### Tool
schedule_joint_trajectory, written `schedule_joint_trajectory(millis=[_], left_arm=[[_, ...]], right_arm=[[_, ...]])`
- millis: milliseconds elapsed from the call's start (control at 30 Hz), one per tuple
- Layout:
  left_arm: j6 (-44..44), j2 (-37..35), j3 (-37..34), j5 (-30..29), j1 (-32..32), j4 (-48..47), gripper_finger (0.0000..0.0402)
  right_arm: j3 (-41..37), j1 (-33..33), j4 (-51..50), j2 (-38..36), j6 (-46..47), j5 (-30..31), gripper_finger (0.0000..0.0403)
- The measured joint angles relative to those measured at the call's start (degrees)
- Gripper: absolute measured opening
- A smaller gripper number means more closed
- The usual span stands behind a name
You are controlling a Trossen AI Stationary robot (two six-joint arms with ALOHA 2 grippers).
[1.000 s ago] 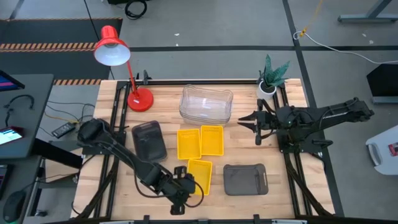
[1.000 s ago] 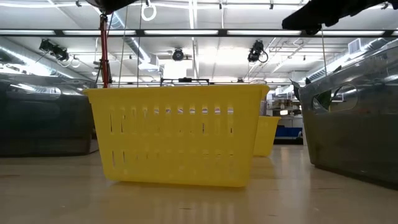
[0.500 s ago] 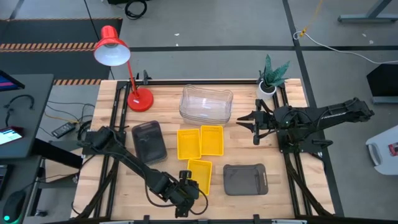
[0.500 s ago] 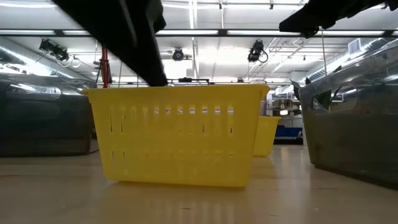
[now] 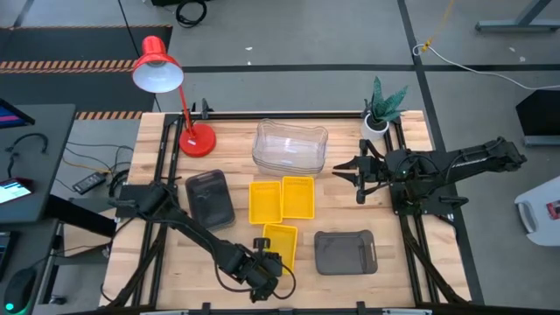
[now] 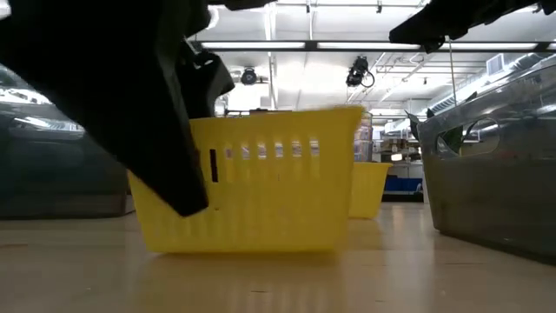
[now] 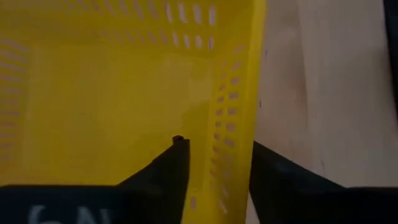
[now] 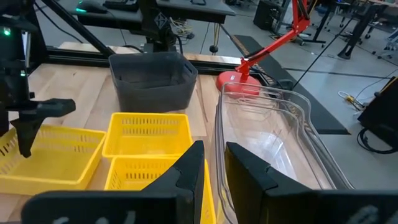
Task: Stack baskets by color
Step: Stack the bottom yellow bin on the top of the left yellow bin
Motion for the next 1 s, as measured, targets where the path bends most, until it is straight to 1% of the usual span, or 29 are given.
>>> schedule_joint_trajectory(millis=[133, 267, 300, 433, 567, 700, 833, 1000], left_arm=[[-0.06, 0.03, 0.00, 2.95, 0.17, 0.04, 0.0095], [-0.03, -0.15, 0.00, 7.93, 0.52, 0.01, 0.0025], [-0.29, -0.31, 0.05, 9.25, 0.67, 0.06, 0.0014], [-1.47, -1.63, 0.08, 15.20, 1.20, 0.45, 0.0012], [-3.52, -5.15, 1.17, 16.81, 1.66, -2.35, 0.0006], [-5.21, -9.52, 1.22, 16.82, 2.05, -3.54, 0.0005], [-5.66, -12.65, 1.25, 15.04, 2.31, -4.77, 0.0005], [-7.02, -14.40, 1.25, 14.28, 3.09, -10.65, 0.0005]], right_arm=[[0.00, 0.00, 0.00, 0.00, 0.31, 0.01, 0.0071], [0.00, 0.00, 0.00, 0.00, 0.13, -0.01, 0.0071], [0.00, 0.00, 0.00, 0.00, 0.11, 0.00, 0.0071], [0.00, 0.00, 0.00, 0.00, 0.08, -0.01, 0.0071], [0.00, 0.00, 0.01, 0.00, 0.04, -0.01, 0.0071], [0.00, 0.00, 0.00, 0.00, 0.11, -0.01, 0.0071], [0.00, 0.00, -0.02, 0.00, 0.13, 0.00, 0.0071], [0.00, 0.00, -0.02, 0.00, 0.15, -0.03, 0.0071]])
